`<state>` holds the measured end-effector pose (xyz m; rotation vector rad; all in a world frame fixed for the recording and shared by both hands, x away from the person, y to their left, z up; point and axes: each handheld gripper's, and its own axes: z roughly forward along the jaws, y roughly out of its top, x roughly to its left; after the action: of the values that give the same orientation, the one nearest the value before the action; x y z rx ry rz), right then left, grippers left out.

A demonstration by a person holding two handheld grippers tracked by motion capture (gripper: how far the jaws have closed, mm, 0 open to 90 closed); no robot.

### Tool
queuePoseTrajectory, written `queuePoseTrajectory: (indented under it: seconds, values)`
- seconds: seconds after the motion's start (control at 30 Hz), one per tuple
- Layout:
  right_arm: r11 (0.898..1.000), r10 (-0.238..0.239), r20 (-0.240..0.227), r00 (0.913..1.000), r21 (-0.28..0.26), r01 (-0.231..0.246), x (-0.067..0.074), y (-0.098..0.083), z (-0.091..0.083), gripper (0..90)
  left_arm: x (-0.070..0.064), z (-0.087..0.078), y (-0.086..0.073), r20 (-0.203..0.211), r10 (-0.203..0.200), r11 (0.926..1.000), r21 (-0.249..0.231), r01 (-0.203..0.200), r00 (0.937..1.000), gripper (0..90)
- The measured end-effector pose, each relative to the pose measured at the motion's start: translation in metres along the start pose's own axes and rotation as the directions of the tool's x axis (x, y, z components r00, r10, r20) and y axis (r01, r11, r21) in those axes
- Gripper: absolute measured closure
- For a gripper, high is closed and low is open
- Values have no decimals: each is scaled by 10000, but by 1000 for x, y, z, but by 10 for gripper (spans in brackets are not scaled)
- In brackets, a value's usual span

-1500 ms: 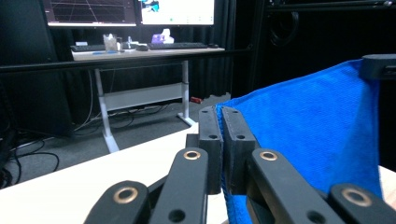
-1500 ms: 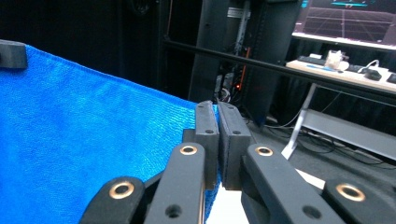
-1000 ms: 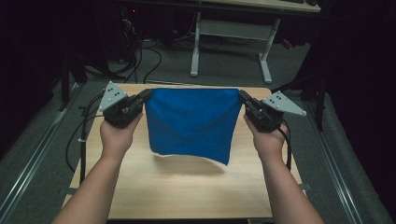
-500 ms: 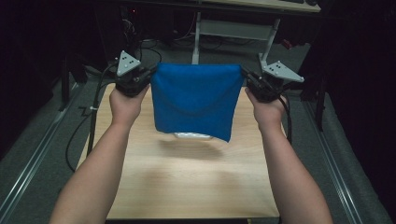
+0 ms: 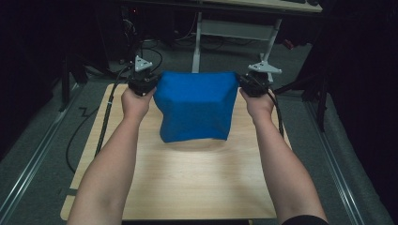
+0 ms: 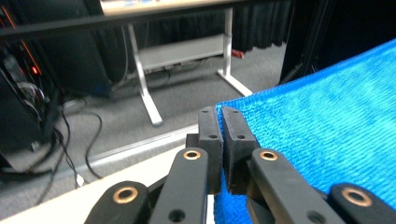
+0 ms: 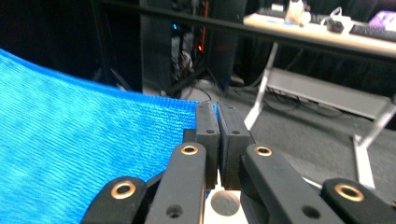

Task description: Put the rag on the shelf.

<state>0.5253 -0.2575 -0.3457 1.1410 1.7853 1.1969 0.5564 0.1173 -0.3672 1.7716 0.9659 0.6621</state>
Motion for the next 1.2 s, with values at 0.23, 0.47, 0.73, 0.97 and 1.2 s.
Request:
queuePoseTrajectory:
  seconds: [0.23, 0.47, 0.73, 0.97, 1.2]
  values:
    - [9949, -110, -134, 9998, 1002, 123, 7, -33, 19, 892, -1, 10, -38, 346, -320, 9965, 789, 292, 9989, 876]
    - [9886, -145, -381, 9992, 1492, 201, 17, -61, 21, 892, -10, 11, -66, 752, -413, 9907, 1323, 311, 9963, 875]
    - [9772, 82, -663, 9978, 2125, 61, 28, -96, 26, 892, -17, 15, -100, 1101, -1015, 9822, 1693, 820, 9887, 875]
    - [9706, 250, -848, 9961, 2406, -39, 34, -113, 30, 892, -23, 24, -110, 1288, -1111, 9730, 2158, 815, 9854, 875]
    - [9657, 314, -919, 9953, 2597, -65, 36, -121, 31, 891, -30, 30, -115, 1473, -1221, 9655, 2470, 830, 9815, 873]
